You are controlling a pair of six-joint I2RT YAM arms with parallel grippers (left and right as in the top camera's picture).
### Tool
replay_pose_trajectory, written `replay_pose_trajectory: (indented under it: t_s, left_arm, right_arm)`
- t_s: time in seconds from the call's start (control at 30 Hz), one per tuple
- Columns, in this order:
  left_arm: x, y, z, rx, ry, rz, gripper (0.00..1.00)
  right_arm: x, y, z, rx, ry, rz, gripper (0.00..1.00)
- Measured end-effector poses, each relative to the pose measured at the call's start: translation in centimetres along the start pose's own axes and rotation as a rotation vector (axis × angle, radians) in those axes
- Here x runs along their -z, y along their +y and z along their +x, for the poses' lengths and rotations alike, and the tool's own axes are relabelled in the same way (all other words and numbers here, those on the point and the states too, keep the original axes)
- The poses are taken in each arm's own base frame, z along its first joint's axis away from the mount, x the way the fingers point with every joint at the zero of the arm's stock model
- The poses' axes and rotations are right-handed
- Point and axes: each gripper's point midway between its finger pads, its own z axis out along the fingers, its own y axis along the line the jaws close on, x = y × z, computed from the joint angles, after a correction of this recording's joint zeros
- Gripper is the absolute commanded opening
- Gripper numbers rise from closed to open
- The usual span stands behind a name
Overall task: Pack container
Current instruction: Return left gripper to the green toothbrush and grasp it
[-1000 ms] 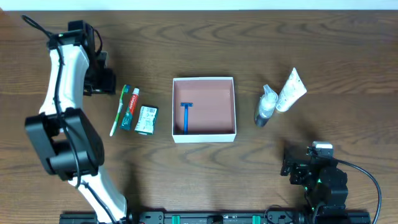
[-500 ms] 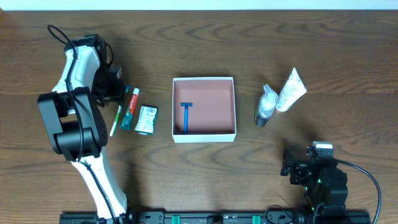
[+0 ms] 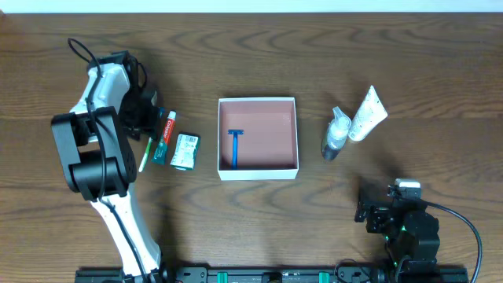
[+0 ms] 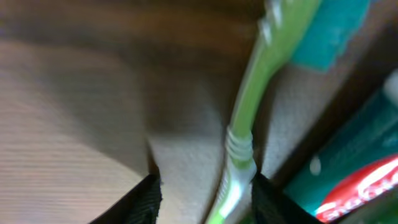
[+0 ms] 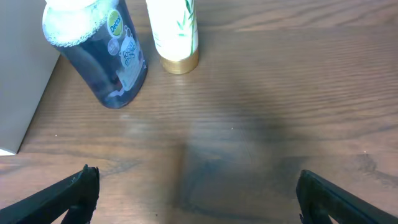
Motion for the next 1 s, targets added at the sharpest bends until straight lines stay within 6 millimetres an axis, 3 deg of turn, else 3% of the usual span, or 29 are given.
replay_pose_trajectory:
  t_s: [0.1,0.27,0.47,0.9,1.0]
  left_arm:
    - [0.0,-0.1,0.1,0.001,0.001,0.003,0.41]
    - [-0.1,-0.2,0.0,0.021,-0.002,0.007,0.19]
    - [0.0,-0.2,-0.4,0.074,-0.020,0.003,0.06]
    - [0.5,-0.1,-0.1,0.109,-0.019,-0.001,0.06]
    - [2.0,-0.3,0.7,0.138,-0.020,-0.002,0.06]
  right_arm:
    - [0.0,0.0,0.0,0.000,0.000,0.000,0.99]
    - [0.0,0.0,0.0,0.000,0.000,0.000,0.99]
    - [0.0,0.0,0.0,0.000,0.000,0.000,0.99]
    - [0.0,0.0,0.0,0.000,0.000,0.000,0.99]
    - [0.0,0.0,0.0,0.000,0.000,0.000,0.99]
